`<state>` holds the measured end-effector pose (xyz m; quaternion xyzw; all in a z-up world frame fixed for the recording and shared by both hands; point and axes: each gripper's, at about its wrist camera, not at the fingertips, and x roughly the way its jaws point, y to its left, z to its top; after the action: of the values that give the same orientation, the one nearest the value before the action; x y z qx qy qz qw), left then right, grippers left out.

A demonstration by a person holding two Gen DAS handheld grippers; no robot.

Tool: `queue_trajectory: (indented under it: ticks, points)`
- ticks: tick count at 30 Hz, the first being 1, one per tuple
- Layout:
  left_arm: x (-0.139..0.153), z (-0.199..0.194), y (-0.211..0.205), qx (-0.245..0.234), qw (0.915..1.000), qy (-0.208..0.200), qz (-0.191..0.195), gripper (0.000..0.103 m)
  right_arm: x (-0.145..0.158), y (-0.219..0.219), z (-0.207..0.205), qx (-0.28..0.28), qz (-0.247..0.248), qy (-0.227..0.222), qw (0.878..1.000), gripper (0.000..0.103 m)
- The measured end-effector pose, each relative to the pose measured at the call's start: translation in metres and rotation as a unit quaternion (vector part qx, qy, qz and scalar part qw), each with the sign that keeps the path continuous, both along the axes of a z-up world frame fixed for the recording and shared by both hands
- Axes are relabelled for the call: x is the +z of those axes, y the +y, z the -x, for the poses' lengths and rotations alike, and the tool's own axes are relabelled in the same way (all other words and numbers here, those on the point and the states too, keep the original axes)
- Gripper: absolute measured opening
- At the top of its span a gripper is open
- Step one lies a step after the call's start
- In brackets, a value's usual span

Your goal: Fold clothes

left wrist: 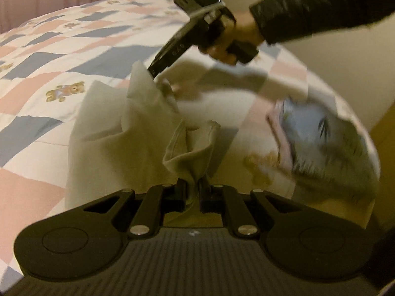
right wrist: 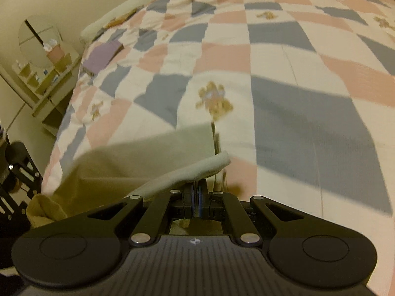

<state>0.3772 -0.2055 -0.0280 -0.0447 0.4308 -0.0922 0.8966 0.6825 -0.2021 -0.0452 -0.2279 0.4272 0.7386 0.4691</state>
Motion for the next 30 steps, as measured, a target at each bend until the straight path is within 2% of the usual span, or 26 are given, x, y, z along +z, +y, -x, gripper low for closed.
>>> queue_trajectory:
  ticks: [2, 4, 6, 10, 12, 14, 16, 19, 23, 25, 28, 30]
  points:
    - [-0.006, -0.002, -0.008, -0.022, 0.9993, 0.012, -0.027, 0.007, -0.004, -0.009, 0.000, -0.009, 0.002, -0.015, 1.000, 0.007]
    - [-0.010, -0.001, -0.014, -0.050, 0.9972, 0.019, -0.053, 0.008, -0.002, -0.019, -0.004, -0.033, 0.000, -0.025, 0.999, 0.016]
    - [-0.012, 0.001, -0.021, -0.077, 0.9942, 0.025, -0.071, 0.014, 0.005, -0.030, -0.008, -0.068, 0.003, -0.044, 0.997, 0.016]
    - [-0.009, 0.005, -0.025, -0.096, 0.9926, 0.036, -0.065, 0.018, 0.020, -0.054, -0.017, -0.148, 0.013, -0.068, 0.987, 0.017]
    - [-0.001, 0.010, -0.020, -0.092, 0.9937, 0.040, -0.051, 0.020, 0.031, -0.068, -0.015, -0.189, 0.010, -0.044, 0.981, 0.020]
    - [0.008, 0.015, -0.014, -0.087, 0.9946, 0.040, -0.040, 0.022, 0.040, -0.082, -0.009, -0.227, 0.009, -0.007, 0.974, 0.038]
    - [0.018, 0.020, -0.005, -0.078, 0.9957, 0.041, -0.027, 0.023, 0.043, -0.091, 0.001, -0.255, 0.013, 0.033, 0.966, 0.048]
    - [0.032, 0.023, 0.017, -0.052, 0.9981, 0.033, -0.009, 0.024, 0.035, -0.097, 0.019, -0.298, 0.023, 0.081, 0.951, 0.048]
    - [0.042, 0.009, 0.061, -0.013, 0.9997, 0.019, -0.002, 0.029, 0.018, -0.098, 0.041, -0.360, 0.035, 0.126, 0.924, 0.048]
    - [0.041, -0.006, 0.085, -0.002, 0.9999, 0.013, -0.002, 0.031, 0.011, -0.095, 0.051, -0.387, 0.037, 0.140, 0.910, 0.048]
    - [0.032, -0.037, 0.118, -0.002, 1.0000, 0.007, 0.000, 0.031, 0.003, -0.090, 0.063, -0.429, 0.040, 0.133, 0.892, 0.047]
    - [0.025, -0.060, 0.139, -0.005, 1.0000, 0.005, 0.004, 0.031, -0.005, -0.087, 0.069, -0.456, 0.053, 0.129, 0.879, 0.043]
